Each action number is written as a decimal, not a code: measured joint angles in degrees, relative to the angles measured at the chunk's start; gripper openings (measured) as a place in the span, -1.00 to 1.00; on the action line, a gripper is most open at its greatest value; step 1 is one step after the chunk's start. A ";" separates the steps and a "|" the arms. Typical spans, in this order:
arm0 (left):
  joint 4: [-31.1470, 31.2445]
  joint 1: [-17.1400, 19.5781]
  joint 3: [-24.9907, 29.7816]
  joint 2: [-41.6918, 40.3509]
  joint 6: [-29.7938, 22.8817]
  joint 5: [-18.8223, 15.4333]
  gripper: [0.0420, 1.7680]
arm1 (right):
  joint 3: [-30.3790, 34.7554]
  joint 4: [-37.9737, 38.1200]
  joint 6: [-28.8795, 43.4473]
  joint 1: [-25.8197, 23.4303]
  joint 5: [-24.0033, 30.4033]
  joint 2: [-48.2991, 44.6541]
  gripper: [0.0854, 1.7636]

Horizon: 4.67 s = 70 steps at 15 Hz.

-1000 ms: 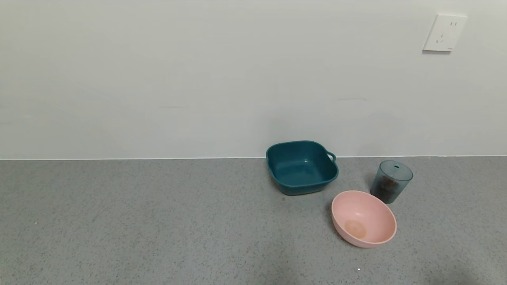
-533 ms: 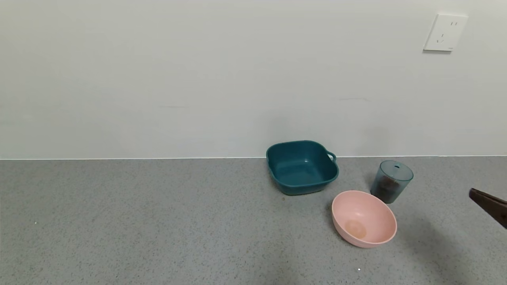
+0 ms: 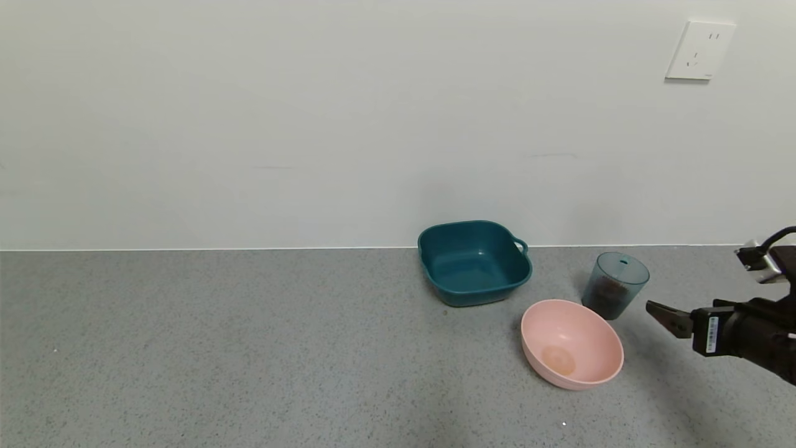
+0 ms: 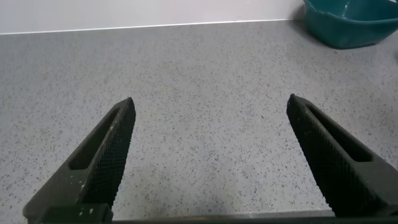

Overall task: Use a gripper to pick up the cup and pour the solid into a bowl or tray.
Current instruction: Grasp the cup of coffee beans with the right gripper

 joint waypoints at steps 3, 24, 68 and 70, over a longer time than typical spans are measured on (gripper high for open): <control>0.00 0.00 0.00 0.00 0.00 0.00 0.98 | 2.12 -10.92 1.79 -0.20 -1.10 8.17 0.94; -0.02 0.00 0.00 0.00 0.00 0.00 0.98 | 6.11 -46.20 1.83 -2.52 1.84 36.25 0.94; -0.02 0.00 0.00 0.00 0.00 -0.02 0.98 | -13.18 -51.64 -2.18 -3.57 8.81 49.48 0.85; -0.02 0.00 0.00 0.00 0.00 0.00 0.98 | -13.26 -51.66 -2.21 -3.39 8.56 49.57 0.56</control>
